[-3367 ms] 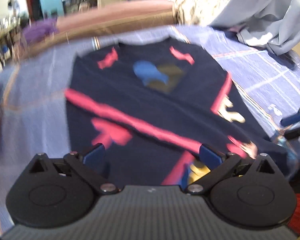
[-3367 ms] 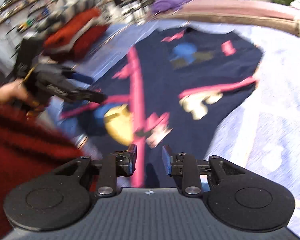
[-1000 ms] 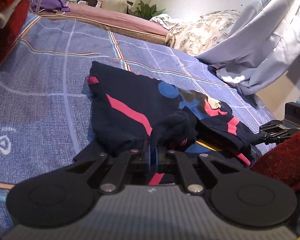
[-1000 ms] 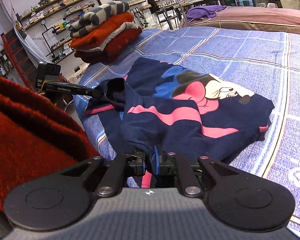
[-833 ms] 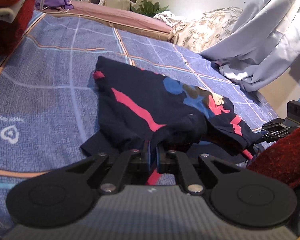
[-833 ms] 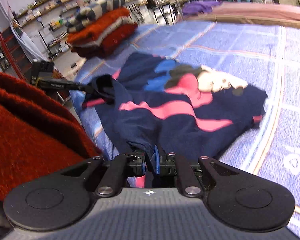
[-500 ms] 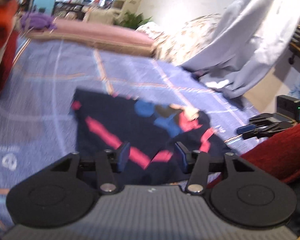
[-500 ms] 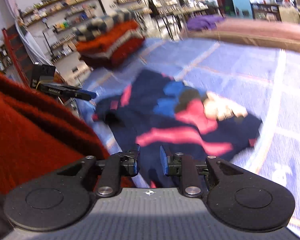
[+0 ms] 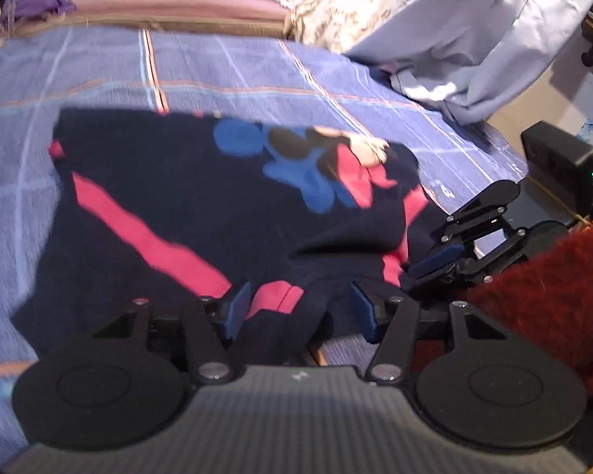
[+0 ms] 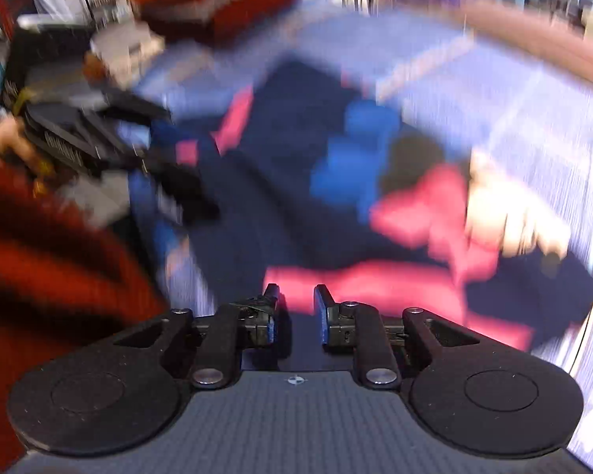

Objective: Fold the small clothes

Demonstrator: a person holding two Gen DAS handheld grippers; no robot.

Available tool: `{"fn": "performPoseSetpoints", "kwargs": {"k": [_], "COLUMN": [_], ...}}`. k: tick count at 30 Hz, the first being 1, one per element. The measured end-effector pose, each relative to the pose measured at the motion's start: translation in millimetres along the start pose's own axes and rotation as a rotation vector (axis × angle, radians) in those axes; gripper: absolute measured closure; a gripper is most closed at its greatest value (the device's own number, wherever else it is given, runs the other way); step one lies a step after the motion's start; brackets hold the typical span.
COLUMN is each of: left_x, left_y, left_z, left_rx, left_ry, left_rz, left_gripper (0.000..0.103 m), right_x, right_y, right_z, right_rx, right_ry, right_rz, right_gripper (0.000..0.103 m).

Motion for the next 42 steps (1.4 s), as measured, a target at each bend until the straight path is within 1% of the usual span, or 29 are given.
{"fn": "performPoseSetpoints", "kwargs": {"k": [2,4,6,8,9,11,12,13,14,15,16,17,18,19,20,21,23,24,25,27,28,29,30,32,34,36,38,40,42], "left_x": [-0.2,-4.1,-8.9,-13.8,-17.0,-24.2,-28.4,-32.2,-35.9,-36.9,-35.2,-29.3,-19.2,-6.4,8.2,22.8,51.5,65.3,79.3,100.7,109.2,114.2,121.7,131.4,141.7,155.7,160.6,158.3,158.5], "left_y": [-2.5,-3.2,-0.2,0.2,-2.3,-10.9,-17.2,-23.7,-32.2,-38.4,-44.8,-54.8,-68.3,-83.4,-100.1,-117.3,-150.3,-164.6,-179.3,-204.3,-215.2,-221.7,-227.4,-229.6,-226.4,-222.9,-223.6,-229.6,-236.1], "left_z": [-14.8,-25.9,-28.7,-23.4,-18.3,-3.9,4.8,15.6,27.1,40.4,53.8,65.7,76.0,84.0,88.7,90.5,85.9,80.5,71.4,52.1,44.0,32.8,27.9,24.2,20.3,14.7,11.8,13.9,15.0], "left_rx": [0.005,0.018,-0.006,-0.024,-0.012,0.036,0.066,0.094,0.119,0.134,0.149,0.184,0.243,0.314,0.387,0.455,0.554,0.585,0.617,0.684,0.719,0.747,0.770,0.780,0.796,0.809,0.808,0.821,0.845], "left_ry": [0.043,0.055,0.062,0.075,0.084,0.098,0.092,0.071,0.034,-0.008,-0.045,-0.068,-0.073,-0.067,-0.051,-0.034,-0.008,0.024,0.074,0.164,0.190,0.198,0.196,0.209,0.246,0.296,0.301,0.264,0.232], "left_rz": [-0.005,-0.002,-0.010,-0.019,-0.018,-0.026,-0.031,-0.036,-0.040,-0.038,-0.023,0.000,0.026,0.058,0.083,0.084,0.038,0.015,-0.008,-0.023,-0.011,0.023,0.076,0.146,0.189,0.215,0.227,0.235,0.257], "left_gripper": [0.050,0.048,0.048,0.048,0.046,0.044,0.041,0.035,0.030,0.018,0.010,0.010,0.010,0.010,0.010,0.010,0.010,0.011,0.014,0.020,0.022,0.022,0.023,0.028,0.042,0.046,0.046,0.045,0.039], "right_x": [-5.6,-12.7,-17.8,-17.4,-20.7,-36.4,-47.0,-57.6,-67.7,-77.4,-85.6,-92.9,-99.3,-107.1,-113.7,-119.2,-128.3,-131.4,-132.8,-130.8,-130.3,-129.6,-129.4,-129.8,-128.7,-129.9,-129.0,-124.3,-120.5], "right_y": [-0.4,-2.8,-6.1,-7.9,-7.1,-7.9,-11.0,-16.1,-23.3,-31.8,-41.3,-50.4,-59.0,-66.5,-74.6,-81.7,-92.7,-94.6,-96.4,-97.9,-97.8,-97.5,-99.3,-100.5,-103.6,-105.1,-104.4,-104.8,-105.7], "right_z": [-17.4,-30.3,-38.6,-49.1,-52.4,-52.9,-51.6,-50.3,-49.4,-48.7,-47.8,-47.6,-48.3,-50.9,-53.7,-57.8,-69.9,-76.2,-80.7,-87.1,-92.2,-96.6,-101.4,-108.7,-109.5,-107.2,-100.7,-92.3,-90.2], "right_rx": [0.033,0.080,0.138,0.173,0.168,0.177,0.204,0.241,0.281,0.326,0.369,0.412,0.455,0.502,0.547,0.593,0.679,0.702,0.712,0.725,0.734,0.744,0.758,0.776,0.783,0.777,0.764,0.752,0.749], "right_ry": [0.022,0.029,0.037,0.089,0.081,0.018,-0.019,-0.061,-0.104,-0.149,-0.197,-0.247,-0.287,-0.319,-0.350,-0.380,-0.421,-0.431,-0.435,-0.432,-0.431,-0.429,-0.429,-0.428,-0.425,-0.432,-0.443,-0.450,-0.450], "right_rz": [0.038,0.052,0.086,0.086,0.077,0.094,0.108,0.121,0.129,0.129,0.115,0.084,0.044,-0.006,-0.043,-0.063,-0.076,-0.081,-0.087,-0.100,-0.099,-0.095,-0.091,-0.082,-0.070,-0.061,-0.055,-0.054,-0.057], "right_gripper": [0.069,0.069,0.069,0.069,0.069,0.068,0.065,0.057,0.052,0.044,0.036,0.031,0.021,0.015,0.013,0.013,0.013,0.013,0.013,0.013,0.013,0.013,0.012,0.012,0.010,0.010,0.010,0.010,0.009]}}
Point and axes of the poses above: each gripper's, at about its wrist camera, not at the fingertips, and x roughly the way its jaws point, y to its left, z to its top, the point moved 4 cm from there along x, roughly the way its jaws point
